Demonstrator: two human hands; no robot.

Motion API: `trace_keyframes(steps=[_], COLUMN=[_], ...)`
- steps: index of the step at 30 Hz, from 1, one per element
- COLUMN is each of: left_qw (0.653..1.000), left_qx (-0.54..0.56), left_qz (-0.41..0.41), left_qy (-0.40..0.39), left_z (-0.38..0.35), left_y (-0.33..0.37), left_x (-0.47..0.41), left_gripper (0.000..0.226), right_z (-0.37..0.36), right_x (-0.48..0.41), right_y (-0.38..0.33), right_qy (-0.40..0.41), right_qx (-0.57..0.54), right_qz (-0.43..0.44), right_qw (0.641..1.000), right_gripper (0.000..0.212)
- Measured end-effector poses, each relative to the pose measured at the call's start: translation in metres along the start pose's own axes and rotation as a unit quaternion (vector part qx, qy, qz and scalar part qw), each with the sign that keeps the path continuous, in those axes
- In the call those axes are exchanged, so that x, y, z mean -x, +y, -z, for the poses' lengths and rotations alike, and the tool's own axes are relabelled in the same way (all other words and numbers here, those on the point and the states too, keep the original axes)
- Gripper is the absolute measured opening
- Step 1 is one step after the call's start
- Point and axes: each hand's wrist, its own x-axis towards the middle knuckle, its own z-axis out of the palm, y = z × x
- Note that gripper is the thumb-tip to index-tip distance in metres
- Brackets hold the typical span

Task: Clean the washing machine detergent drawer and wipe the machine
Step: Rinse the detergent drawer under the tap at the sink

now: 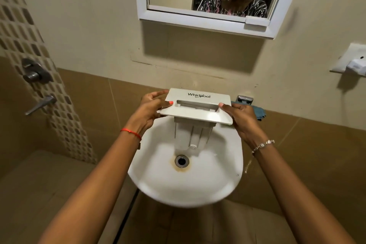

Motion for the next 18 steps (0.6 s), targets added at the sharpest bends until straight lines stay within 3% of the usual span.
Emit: trace_keyframes(steps=[8,12,14,18], left_qw=[1.000,0.999,0.998,0.998], left_qx=[0.026,0.040,0.055,0.053], left_qz=[0.014,0.027,0.016,0.012], left_qy=[-0.006,-0.002,-0.002,-0.021], left_z=[-0.005,-0.007,-0.008,-0.005], left_y=[0.004,0.007,0.009,0.013], left_x=[-0.007,-0.010,-0.009,-0.010], left_gripper=[0.046,0.047,0.047,0.044], right_z=[-0.004,-0.005,-0.005,0.000], right_x=[-0.009,-0.010,-0.010,-0.011], right_y=[-0.008,-0.009,-0.009,-0.010], right_qy=[-0.003,0.018,0.000,-0.006], right_qx=[-0.032,-0.044,-0.056,-0.070], right_qz=[-0.010,-0.037,-0.043,-0.059], right_qw=[0.999,0.998,0.997,0.996], right_gripper=[0.009,0.033,0.013,0.011])
